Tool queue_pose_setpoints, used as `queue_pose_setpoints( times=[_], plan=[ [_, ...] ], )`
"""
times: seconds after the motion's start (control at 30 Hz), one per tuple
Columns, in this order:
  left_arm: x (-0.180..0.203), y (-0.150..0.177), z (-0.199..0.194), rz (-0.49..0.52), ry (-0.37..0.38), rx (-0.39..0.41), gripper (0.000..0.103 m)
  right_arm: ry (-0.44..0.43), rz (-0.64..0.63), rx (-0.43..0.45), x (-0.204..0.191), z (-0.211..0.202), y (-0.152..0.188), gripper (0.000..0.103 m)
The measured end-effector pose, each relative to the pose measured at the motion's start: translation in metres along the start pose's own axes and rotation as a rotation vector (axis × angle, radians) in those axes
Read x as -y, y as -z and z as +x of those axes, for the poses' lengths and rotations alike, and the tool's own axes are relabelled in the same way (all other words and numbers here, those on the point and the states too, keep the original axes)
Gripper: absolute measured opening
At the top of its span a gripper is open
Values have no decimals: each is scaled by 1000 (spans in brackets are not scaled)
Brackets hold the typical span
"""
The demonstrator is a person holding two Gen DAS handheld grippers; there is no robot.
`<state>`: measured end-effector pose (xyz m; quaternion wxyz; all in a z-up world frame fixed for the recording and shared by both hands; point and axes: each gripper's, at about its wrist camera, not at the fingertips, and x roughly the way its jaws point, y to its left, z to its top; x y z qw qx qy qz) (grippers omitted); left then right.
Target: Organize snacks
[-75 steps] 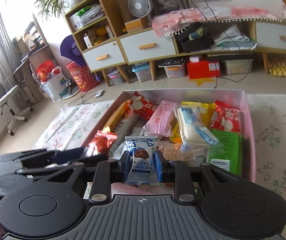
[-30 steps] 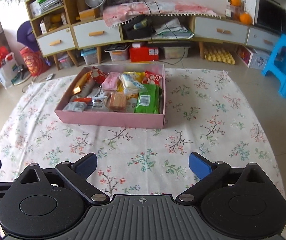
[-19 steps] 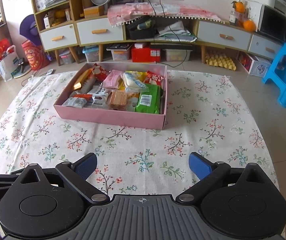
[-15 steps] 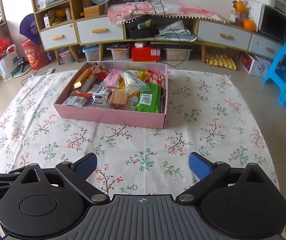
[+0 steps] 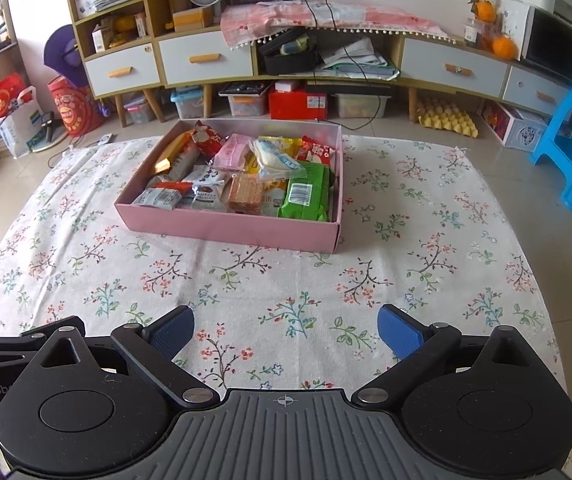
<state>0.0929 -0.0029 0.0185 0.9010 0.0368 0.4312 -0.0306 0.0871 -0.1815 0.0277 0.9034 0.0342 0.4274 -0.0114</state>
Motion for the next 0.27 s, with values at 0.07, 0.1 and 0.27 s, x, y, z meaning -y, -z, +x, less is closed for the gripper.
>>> queue_pose_setpoints(
  times=[0.07, 0.1, 0.27],
  plan=[
    [0, 0, 0, 1, 1, 0, 103, -3, 1, 2, 0, -1, 0, 100],
    [0, 0, 0, 1, 3, 1, 103, -3, 0, 2, -1, -1, 0, 100],
    [-1, -1, -2, -5, 9, 4, 103, -4, 1, -2, -1, -1, 0, 100]
  ],
)
